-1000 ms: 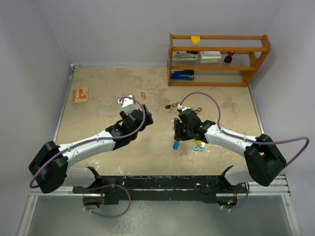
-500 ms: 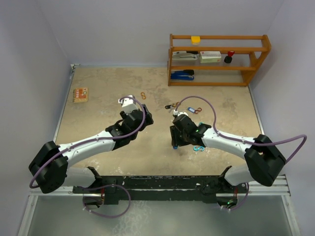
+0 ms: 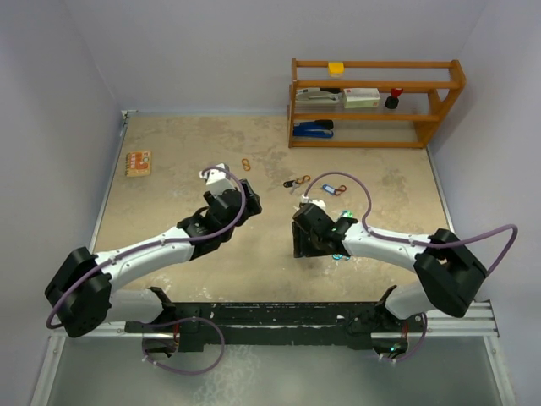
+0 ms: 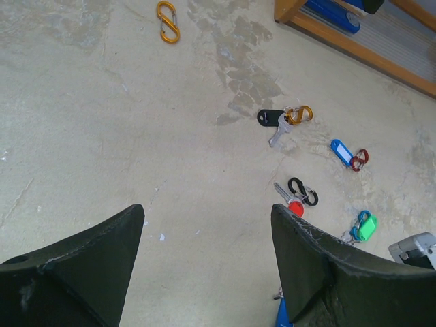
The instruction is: Put the keys on the keyring
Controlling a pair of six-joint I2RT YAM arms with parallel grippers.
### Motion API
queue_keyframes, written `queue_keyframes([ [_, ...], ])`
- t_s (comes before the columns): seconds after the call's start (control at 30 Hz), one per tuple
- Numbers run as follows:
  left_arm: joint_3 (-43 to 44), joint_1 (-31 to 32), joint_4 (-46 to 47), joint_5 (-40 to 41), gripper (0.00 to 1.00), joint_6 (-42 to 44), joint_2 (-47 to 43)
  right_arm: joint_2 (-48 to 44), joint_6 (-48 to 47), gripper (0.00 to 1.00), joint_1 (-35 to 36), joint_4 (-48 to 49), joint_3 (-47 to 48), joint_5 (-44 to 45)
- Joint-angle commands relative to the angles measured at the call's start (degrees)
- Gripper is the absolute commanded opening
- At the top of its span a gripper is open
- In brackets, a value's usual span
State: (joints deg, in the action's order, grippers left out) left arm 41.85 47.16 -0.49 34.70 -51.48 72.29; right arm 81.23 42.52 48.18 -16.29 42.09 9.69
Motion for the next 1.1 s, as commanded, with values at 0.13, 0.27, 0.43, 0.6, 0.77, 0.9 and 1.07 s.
queue_keyframes([
  [0.13,-1.2,-0.9,2.1,-0.4,0.72,-0.3,-2.5,3.1,3.7,0.58,1.1,1.3,0.7,2.2],
  [0.27,-1.8,-1.3,2.2,-0.6,0.72,-0.3,-3.3,4.3,4.4,0.56,1.4,1.9,0.8,2.6],
  [0.43,-2.3,-1.8,2.1,-0.8,0.72,-0.2,-4.0,5.9,4.9,0.51,2.2,1.3,1.7,3.4],
  [0.6,-2.8,-2.1,2.1,-1.0,0.72,-0.1,-4.6,7.6,5.5,0.43,3.6,-1.7,3.2,6.5],
  [0.77,-3.1,-2.2,2.4,-1.3,0.72,-0.2,-4.7,8.2,6.0,0.36,4.5,-3.6,4.0,8.9],
  [0.9,-3.2,-2.2,2.4,-1.5,0.72,-0.3,-4.7,7.4,6.1,0.3,4.6,-5.4,4.7,11.2],
  [1.07,-3.2,-2.2,2.4,-1.5,0.72,-0.3,-4.7,5.2,6.2,0.24,4.6,-8.2,5.6,14.0],
])
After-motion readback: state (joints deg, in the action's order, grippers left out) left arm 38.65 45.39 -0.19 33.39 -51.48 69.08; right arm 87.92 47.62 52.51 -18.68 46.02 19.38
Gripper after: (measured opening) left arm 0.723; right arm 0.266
